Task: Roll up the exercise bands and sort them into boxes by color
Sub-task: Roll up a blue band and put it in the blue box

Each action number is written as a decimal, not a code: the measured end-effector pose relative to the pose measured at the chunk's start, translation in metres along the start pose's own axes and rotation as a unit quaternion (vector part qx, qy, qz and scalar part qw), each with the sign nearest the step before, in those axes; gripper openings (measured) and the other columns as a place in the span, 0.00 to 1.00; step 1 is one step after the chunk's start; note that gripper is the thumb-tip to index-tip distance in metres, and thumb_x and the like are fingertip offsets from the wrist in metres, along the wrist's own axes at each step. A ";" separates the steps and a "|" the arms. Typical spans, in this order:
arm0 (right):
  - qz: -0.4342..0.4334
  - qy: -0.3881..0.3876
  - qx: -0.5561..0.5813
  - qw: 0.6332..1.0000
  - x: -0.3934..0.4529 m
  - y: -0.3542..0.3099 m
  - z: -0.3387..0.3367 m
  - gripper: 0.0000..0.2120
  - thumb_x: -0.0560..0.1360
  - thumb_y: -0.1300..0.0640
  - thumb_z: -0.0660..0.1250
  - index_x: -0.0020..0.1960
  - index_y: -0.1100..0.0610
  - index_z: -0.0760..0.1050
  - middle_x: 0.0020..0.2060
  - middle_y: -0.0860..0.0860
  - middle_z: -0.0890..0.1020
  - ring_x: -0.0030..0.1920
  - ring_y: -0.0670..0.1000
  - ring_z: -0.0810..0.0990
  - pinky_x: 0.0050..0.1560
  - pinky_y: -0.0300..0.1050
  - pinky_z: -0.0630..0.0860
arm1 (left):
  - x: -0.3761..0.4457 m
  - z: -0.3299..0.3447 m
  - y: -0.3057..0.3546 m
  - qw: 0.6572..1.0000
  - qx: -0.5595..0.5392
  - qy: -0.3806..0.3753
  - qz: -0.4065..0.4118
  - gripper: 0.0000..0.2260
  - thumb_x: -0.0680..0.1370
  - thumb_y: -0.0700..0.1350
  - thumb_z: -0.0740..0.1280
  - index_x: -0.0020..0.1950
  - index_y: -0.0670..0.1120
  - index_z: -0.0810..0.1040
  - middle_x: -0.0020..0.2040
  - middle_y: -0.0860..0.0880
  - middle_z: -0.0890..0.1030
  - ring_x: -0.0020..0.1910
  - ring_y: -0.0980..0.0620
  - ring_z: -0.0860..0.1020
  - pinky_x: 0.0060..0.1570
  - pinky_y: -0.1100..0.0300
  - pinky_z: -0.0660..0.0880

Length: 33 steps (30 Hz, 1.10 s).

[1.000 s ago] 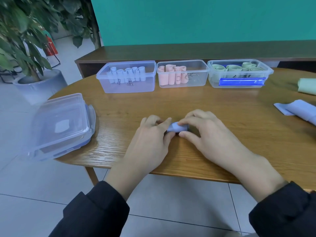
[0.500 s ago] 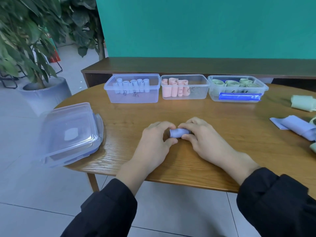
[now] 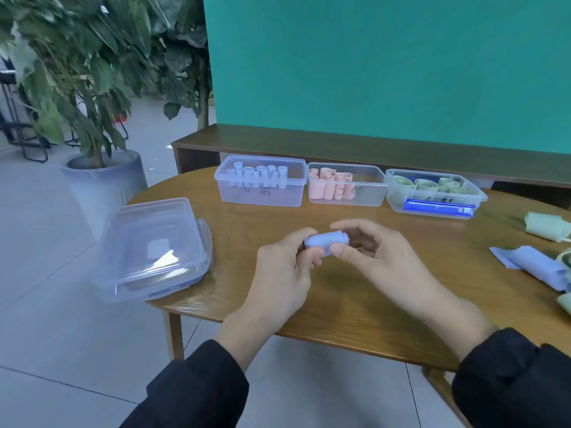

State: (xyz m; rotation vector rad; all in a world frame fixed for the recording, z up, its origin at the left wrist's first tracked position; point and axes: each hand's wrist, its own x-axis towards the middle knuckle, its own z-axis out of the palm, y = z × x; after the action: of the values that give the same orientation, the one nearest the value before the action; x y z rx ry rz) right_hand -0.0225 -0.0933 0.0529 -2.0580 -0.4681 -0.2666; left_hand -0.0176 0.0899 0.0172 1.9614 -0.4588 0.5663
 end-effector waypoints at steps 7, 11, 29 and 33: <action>-0.050 -0.018 -0.072 0.996 0.023 -0.022 0.002 0.06 0.76 0.50 0.71 0.53 0.49 0.81 0.44 0.47 0.85 0.46 0.51 0.84 0.53 0.59 0.79 | 0.004 -0.027 0.005 0.994 -0.097 -0.014 -0.054 0.06 0.81 0.42 0.69 0.53 0.53 0.84 0.39 0.55 0.85 0.41 0.56 0.83 0.50 0.61 0.78; -0.064 -0.035 -0.136 0.988 0.041 -0.036 0.002 0.03 0.78 0.54 0.71 0.49 0.47 0.80 0.41 0.45 0.85 0.43 0.47 0.82 0.49 0.48 0.78 | 0.009 -0.039 0.005 0.970 -0.221 0.014 -0.105 0.13 0.77 0.43 0.75 0.59 0.56 0.82 0.55 0.58 0.86 0.56 0.59 0.83 0.60 0.57 0.78; -0.033 -0.087 0.021 0.995 0.098 -0.067 0.028 0.12 0.71 0.51 0.75 0.50 0.58 0.84 0.37 0.52 0.86 0.35 0.50 0.83 0.44 0.44 0.81 | 0.036 -0.066 -0.019 0.934 -0.315 0.084 -0.146 0.06 0.78 0.37 0.72 0.54 0.40 0.82 0.45 0.46 0.87 0.43 0.53 0.85 0.45 0.64 0.77; -0.012 -0.110 0.050 0.993 0.114 -0.070 0.020 0.08 0.71 0.58 0.77 0.48 0.61 0.84 0.33 0.53 0.86 0.32 0.49 0.82 0.40 0.36 0.78 | 0.046 -0.065 -0.021 0.924 -0.334 0.091 -0.162 0.08 0.78 0.38 0.73 0.56 0.40 0.83 0.46 0.45 0.87 0.44 0.54 0.85 0.47 0.64 0.78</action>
State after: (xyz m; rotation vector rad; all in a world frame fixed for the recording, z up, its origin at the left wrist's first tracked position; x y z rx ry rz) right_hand 0.0502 -0.0192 0.1396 -1.9933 -0.6286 -0.0296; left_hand 0.0191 0.1543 0.0530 1.2754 -0.1655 0.3134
